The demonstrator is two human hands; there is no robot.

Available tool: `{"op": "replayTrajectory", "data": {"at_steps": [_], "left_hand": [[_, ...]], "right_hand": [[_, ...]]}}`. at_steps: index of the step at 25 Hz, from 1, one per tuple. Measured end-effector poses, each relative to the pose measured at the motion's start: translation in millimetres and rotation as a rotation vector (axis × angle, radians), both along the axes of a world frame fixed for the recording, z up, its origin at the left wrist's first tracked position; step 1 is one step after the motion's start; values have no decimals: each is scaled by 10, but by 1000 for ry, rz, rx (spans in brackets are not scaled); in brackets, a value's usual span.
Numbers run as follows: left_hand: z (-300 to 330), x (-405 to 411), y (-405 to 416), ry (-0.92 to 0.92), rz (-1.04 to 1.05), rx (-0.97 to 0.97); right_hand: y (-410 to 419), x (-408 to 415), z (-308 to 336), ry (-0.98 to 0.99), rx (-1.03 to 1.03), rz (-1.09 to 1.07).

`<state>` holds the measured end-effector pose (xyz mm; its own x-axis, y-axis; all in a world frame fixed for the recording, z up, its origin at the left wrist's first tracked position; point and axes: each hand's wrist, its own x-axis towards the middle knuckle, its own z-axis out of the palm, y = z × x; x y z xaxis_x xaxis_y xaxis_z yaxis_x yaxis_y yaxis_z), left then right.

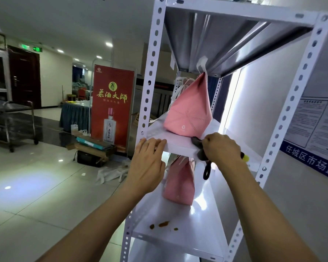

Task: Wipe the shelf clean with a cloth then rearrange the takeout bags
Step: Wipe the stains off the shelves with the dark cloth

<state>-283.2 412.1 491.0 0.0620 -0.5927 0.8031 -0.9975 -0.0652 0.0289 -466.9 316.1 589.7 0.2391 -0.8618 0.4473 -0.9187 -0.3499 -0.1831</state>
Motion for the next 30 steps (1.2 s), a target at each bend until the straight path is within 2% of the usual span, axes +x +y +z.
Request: {"op": "replayTrajectory", "data": {"at_steps": [4, 7, 10, 14, 21, 26, 30], "left_hand": [[-2, 2, 0, 18, 5, 26], [3, -2, 36, 14, -6, 37], [9, -4, 43, 7, -10, 38], [3, -26, 39, -1, 5, 43], [-44, -47, -11, -13, 49, 59], [-124, -54, 63, 4, 5, 32], [-725, -142, 149, 69, -92, 70]], "right_hand": [[-70, -128, 10, -40, 17, -147], [49, 85, -43, -20, -26, -33], [157, 261, -171, 6, -168, 151], [183, 89, -176, -48, -207, 177], [414, -159, -595, -222, -378, 234], [510, -264, -1206, -446, -347, 275], [229, -282, -2009, -407, -209, 235]]}}
